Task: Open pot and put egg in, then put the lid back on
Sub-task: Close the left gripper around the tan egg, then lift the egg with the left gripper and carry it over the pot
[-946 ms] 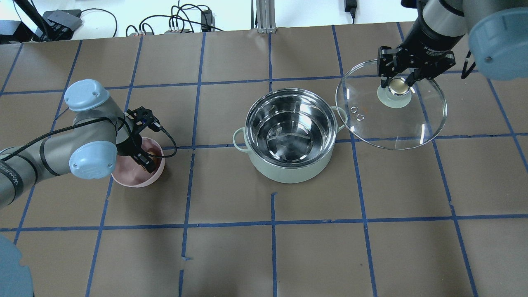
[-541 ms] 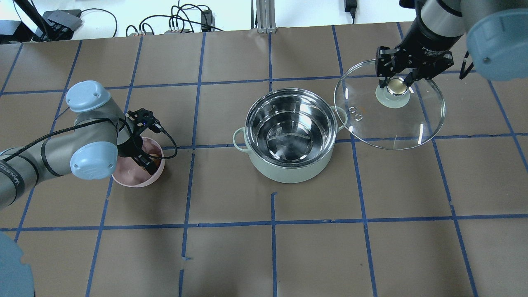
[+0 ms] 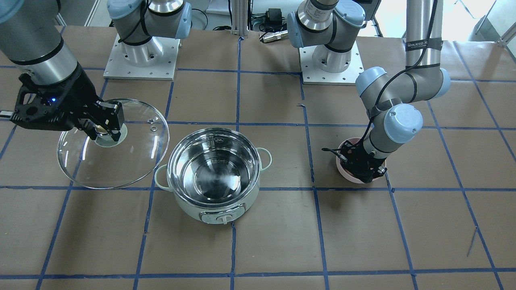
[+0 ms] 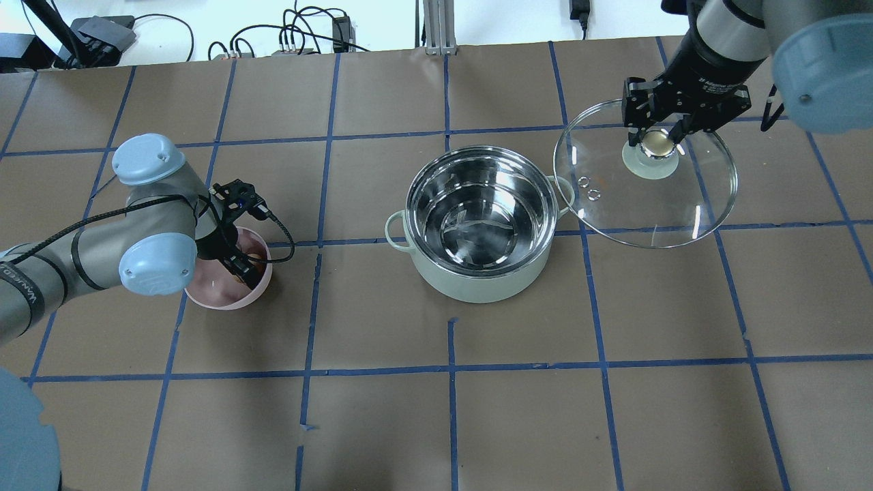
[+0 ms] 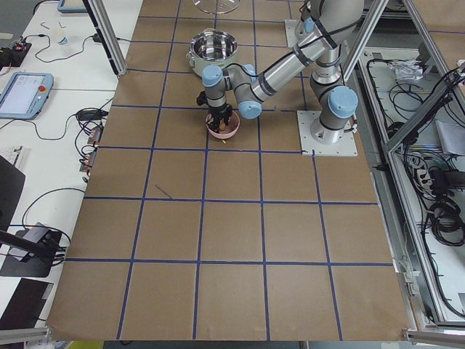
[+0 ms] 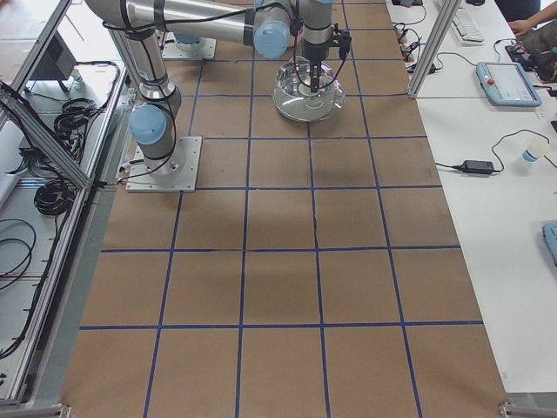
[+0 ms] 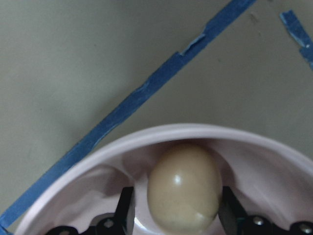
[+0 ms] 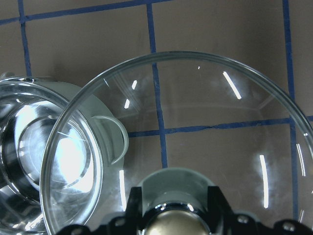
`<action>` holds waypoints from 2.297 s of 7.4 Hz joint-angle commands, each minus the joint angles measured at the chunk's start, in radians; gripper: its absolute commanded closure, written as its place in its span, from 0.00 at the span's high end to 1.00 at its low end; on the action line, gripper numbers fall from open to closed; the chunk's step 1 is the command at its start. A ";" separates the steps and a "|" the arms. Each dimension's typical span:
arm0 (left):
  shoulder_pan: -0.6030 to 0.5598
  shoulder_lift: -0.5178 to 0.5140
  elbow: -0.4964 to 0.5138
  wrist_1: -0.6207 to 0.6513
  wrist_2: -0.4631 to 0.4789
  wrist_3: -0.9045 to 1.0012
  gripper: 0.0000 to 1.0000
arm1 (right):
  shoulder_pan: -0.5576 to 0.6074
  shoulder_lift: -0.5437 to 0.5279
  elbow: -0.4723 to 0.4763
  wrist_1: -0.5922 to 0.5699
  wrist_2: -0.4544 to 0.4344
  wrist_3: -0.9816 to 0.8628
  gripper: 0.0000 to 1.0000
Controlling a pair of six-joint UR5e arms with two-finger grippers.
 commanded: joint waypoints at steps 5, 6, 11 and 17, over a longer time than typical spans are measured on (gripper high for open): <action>0.000 -0.006 0.005 0.002 -0.008 -0.001 0.18 | -0.002 0.000 0.007 0.000 0.000 0.000 0.32; 0.000 -0.008 0.007 0.000 -0.008 -0.001 0.12 | -0.002 0.000 0.007 0.000 0.000 0.000 0.32; 0.002 0.004 0.077 -0.013 -0.002 -0.003 0.07 | -0.004 -0.002 0.007 0.001 0.000 0.001 0.32; -0.108 0.121 0.238 -0.262 -0.013 -0.185 0.07 | -0.004 0.000 0.007 0.001 0.000 0.000 0.32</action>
